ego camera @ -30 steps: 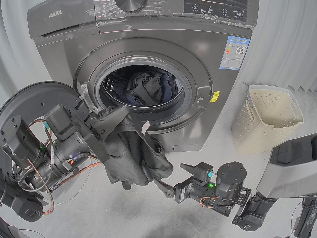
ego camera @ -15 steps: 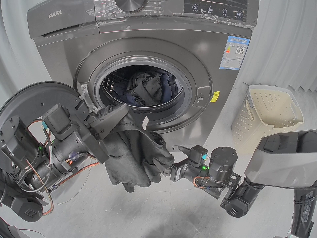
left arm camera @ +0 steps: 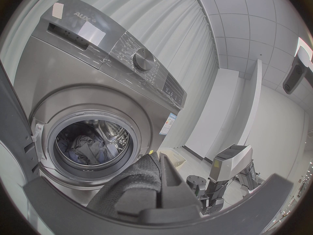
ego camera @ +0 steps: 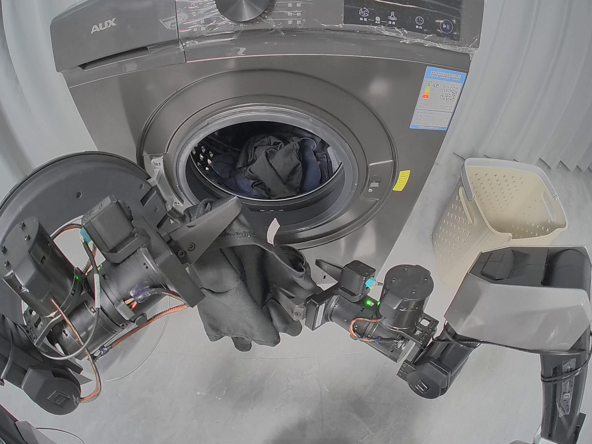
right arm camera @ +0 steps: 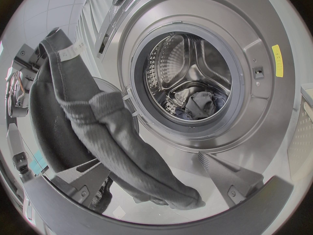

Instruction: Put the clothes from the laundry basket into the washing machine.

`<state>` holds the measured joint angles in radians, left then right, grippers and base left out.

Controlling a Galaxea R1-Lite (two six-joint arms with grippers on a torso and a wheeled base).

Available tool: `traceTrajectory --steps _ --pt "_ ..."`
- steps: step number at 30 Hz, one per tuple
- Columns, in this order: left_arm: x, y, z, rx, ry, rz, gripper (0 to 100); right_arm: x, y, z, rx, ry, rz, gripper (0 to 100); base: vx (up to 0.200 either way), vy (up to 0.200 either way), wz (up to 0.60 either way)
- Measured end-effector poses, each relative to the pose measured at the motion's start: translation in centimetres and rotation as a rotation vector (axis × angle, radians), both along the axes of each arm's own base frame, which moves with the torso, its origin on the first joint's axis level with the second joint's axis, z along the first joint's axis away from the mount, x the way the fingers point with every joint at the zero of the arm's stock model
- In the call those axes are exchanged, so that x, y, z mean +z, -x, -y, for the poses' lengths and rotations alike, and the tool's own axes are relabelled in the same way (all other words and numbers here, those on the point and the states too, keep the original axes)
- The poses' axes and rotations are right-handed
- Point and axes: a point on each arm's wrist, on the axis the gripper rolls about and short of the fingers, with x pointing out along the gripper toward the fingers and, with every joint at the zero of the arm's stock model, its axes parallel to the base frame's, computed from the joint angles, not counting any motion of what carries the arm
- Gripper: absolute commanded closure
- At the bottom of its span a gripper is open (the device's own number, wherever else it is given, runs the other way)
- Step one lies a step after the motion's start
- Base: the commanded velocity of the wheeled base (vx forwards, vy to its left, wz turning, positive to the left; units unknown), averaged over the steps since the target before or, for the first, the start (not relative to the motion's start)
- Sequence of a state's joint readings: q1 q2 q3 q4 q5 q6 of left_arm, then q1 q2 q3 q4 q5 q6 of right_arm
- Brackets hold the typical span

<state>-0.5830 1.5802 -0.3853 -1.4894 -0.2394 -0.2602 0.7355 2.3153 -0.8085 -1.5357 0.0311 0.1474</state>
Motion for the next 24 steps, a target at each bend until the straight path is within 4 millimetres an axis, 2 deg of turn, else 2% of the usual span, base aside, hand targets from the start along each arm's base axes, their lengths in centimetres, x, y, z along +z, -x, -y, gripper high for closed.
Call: traceTrajectory --steps 7,12,16,24 --pt "-0.1 -0.1 0.0 0.002 -0.002 -0.005 100 0.6 -0.1 -0.4 0.007 -0.019 0.020 100 0.000 0.000 0.00" --pt "-0.2 -0.1 0.0 0.005 -0.003 -0.008 100 1.4 0.3 0.1 0.004 -0.023 0.026 100 0.000 0.000 0.00" --pt "-0.2 -0.2 0.0 0.014 -0.003 -0.012 100 3.0 1.2 1.2 -0.003 -0.030 0.039 100 0.000 0.000 0.00" --pt "-0.4 -0.9 -0.7 0.061 -0.012 -0.024 100 7.9 4.0 4.0 -0.014 -0.090 0.105 100 0.000 0.000 0.00"
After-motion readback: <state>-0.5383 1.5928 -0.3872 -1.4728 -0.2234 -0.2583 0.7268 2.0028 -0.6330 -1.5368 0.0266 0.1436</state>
